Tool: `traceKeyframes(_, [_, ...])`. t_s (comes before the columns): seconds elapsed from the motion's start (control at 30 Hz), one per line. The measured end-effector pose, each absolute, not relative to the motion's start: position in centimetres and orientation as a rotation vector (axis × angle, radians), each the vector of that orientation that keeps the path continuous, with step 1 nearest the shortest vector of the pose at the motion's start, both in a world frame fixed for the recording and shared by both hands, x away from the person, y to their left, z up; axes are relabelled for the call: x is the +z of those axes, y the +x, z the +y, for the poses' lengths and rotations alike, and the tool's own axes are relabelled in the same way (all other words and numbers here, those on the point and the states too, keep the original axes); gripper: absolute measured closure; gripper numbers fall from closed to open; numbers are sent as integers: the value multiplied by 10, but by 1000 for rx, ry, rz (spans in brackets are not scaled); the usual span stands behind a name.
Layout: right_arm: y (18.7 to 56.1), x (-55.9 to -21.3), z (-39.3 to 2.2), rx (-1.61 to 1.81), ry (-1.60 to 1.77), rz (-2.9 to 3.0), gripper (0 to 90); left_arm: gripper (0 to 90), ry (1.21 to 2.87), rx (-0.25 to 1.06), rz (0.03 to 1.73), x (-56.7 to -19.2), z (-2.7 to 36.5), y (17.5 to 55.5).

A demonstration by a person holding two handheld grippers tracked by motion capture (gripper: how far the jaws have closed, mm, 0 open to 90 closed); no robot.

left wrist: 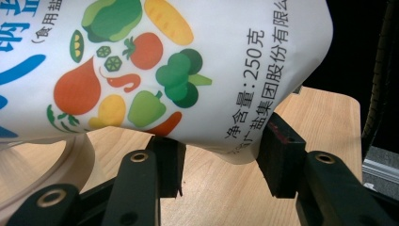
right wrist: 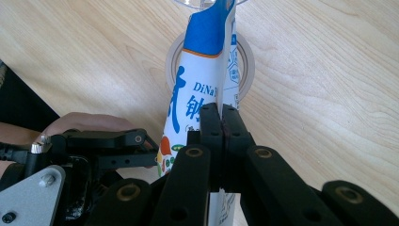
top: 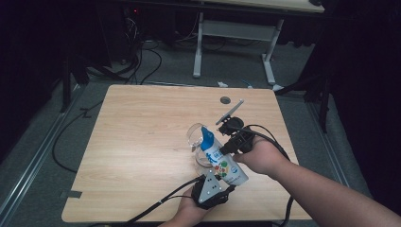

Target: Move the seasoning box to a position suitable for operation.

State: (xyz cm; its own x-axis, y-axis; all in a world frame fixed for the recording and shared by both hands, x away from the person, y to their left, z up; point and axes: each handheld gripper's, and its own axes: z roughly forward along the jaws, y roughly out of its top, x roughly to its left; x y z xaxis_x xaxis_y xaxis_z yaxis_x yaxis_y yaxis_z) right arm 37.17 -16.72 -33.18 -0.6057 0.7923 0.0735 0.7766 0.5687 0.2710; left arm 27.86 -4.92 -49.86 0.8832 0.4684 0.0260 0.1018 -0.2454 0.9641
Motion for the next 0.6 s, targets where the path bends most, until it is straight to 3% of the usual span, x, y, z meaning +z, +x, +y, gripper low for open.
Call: traceKeyframes(0.6, [373,-330,-169,463,1285,2761,899,559,1794,371,430,-495,-50,279])
